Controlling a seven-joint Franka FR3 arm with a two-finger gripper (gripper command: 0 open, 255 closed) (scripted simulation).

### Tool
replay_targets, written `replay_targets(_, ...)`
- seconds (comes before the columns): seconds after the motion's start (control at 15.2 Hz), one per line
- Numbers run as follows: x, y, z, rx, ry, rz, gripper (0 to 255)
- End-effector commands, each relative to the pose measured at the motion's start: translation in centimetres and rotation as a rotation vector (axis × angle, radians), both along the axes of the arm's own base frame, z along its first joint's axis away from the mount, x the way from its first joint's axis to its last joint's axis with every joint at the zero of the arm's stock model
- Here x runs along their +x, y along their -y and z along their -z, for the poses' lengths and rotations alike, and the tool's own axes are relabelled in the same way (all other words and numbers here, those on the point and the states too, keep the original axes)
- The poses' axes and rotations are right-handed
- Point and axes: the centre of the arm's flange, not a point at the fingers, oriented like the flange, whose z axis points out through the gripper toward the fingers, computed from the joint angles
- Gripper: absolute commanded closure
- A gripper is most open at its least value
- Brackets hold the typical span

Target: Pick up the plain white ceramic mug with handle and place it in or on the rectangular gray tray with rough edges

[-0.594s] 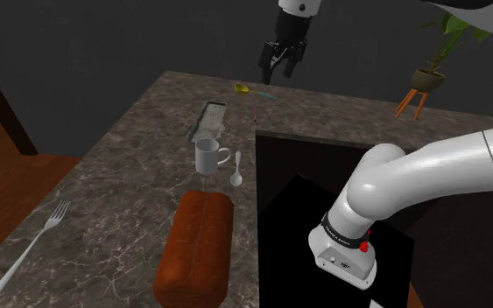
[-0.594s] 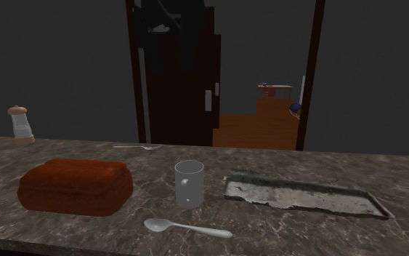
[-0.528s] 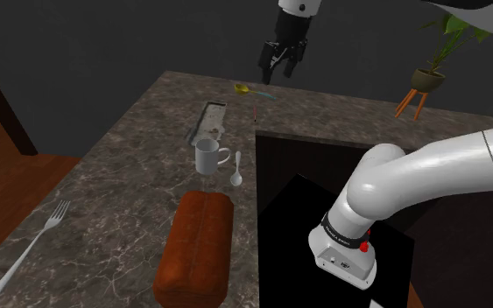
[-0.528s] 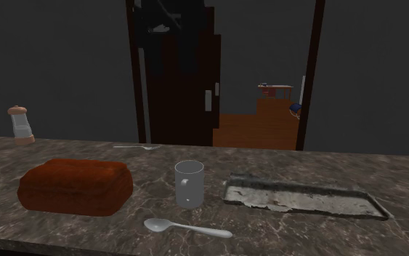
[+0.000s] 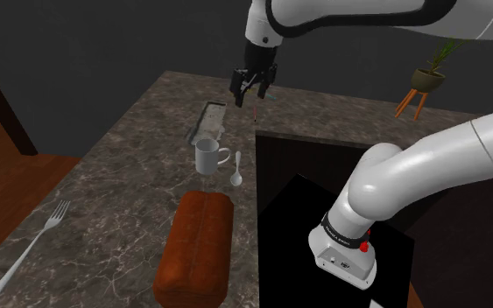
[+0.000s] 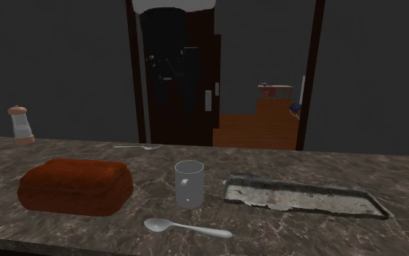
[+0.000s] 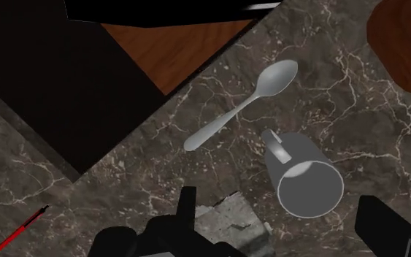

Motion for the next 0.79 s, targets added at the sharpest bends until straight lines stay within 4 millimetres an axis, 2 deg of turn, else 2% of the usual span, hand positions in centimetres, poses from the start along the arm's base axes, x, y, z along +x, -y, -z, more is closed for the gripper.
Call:
replay_targets(0.0,1.3,-1.1,1.6,0.005,-0.002,-0.005,0)
replay_targets(0.73,8.1,-8.5,12.0,0.029,-0.025,-0.036,0)
